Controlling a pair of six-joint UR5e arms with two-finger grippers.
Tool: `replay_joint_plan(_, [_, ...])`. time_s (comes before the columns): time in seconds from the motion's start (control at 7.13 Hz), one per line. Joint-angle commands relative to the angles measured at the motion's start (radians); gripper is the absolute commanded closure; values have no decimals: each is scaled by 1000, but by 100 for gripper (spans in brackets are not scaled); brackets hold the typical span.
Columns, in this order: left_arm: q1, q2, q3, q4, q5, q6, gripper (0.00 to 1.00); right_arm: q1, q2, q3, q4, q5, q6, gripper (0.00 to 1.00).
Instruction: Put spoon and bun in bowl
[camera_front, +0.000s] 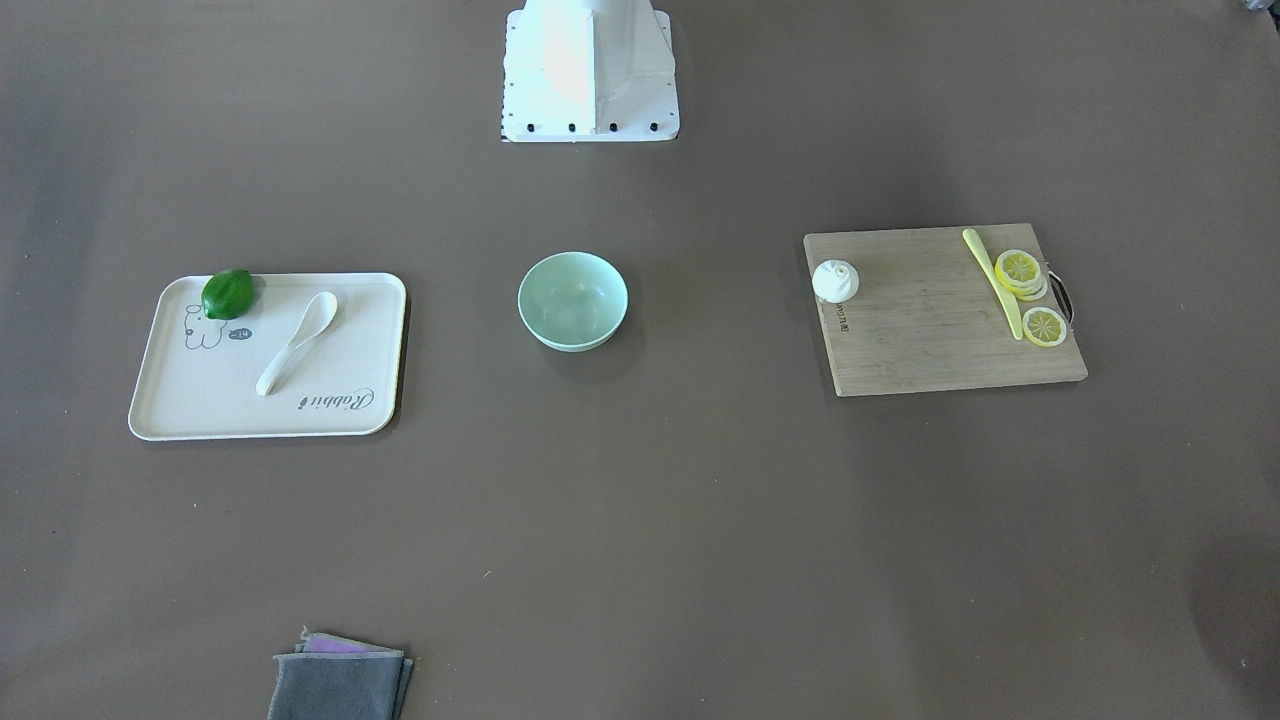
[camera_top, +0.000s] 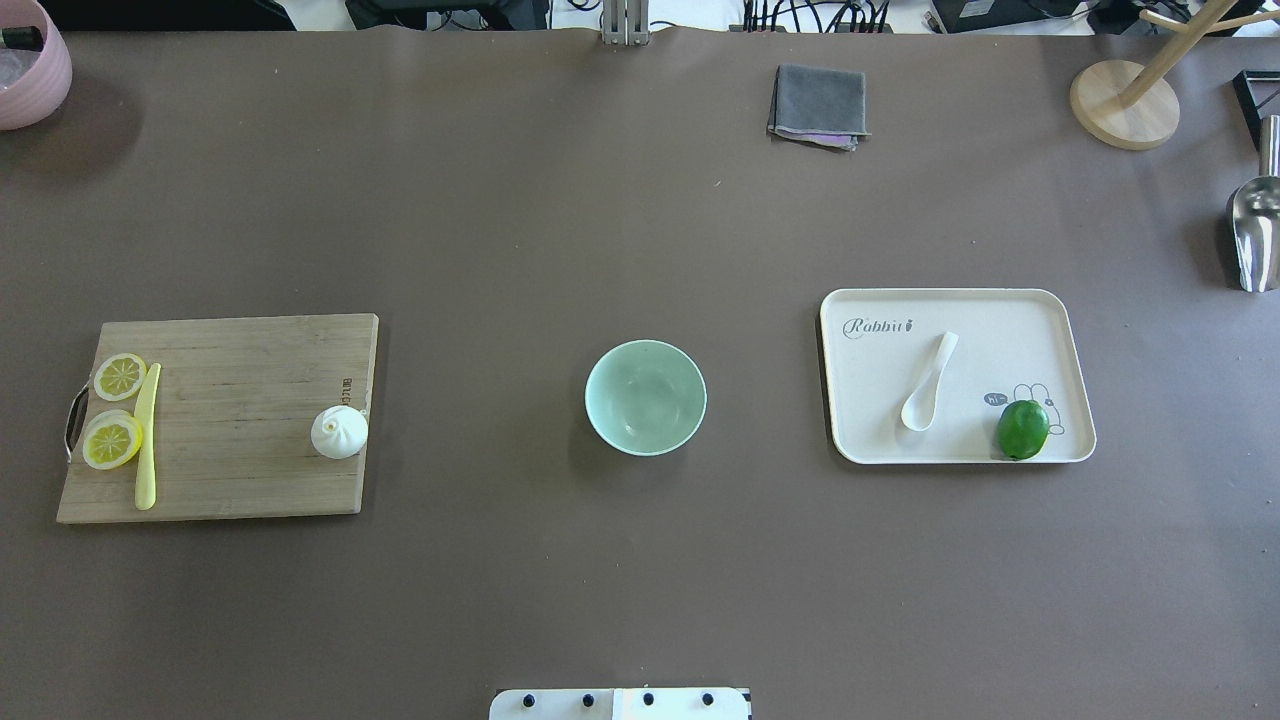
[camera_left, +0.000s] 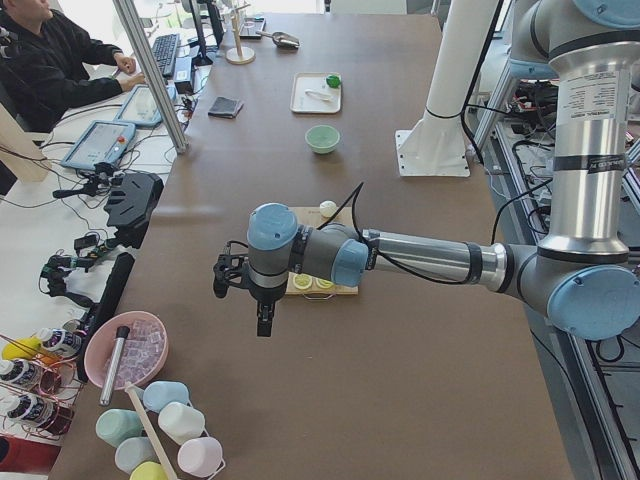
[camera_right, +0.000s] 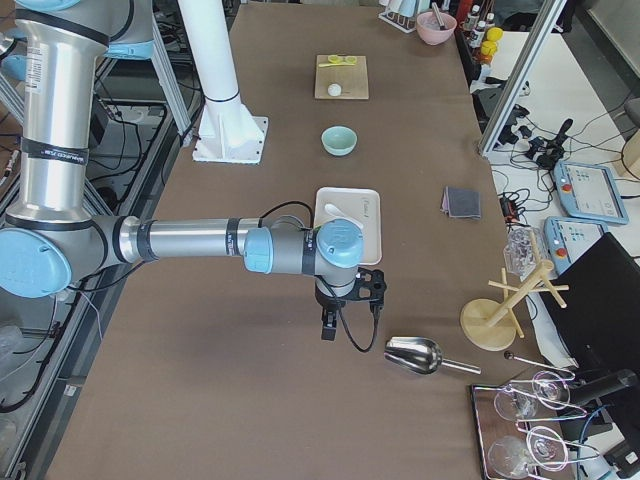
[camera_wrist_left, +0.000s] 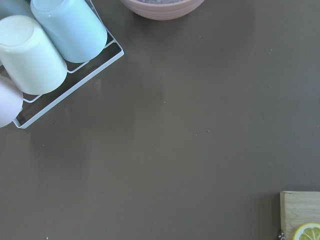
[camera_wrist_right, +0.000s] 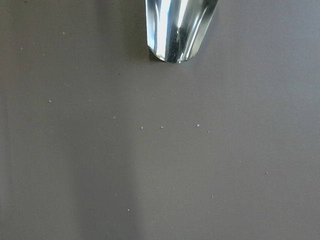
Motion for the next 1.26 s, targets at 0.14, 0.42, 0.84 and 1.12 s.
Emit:
replay_joint_plan(0.14, [9,-91,16,-29,-6,-7,2,-33,122,16,-1,-10,5,0])
replay_joint_plan(0.42, [15,-97,45,-195,-5,-5,2,-135,181,17,25,-9,82,0])
replay_joint_plan(0.84, [125,-130,76,-322,-5,-154,2,-281,189,24,317,-7,516,0])
replay_joint_plan(1.12, [242,-167,80,-343,27,-265,2,-450,206,31,388,-117,771,0])
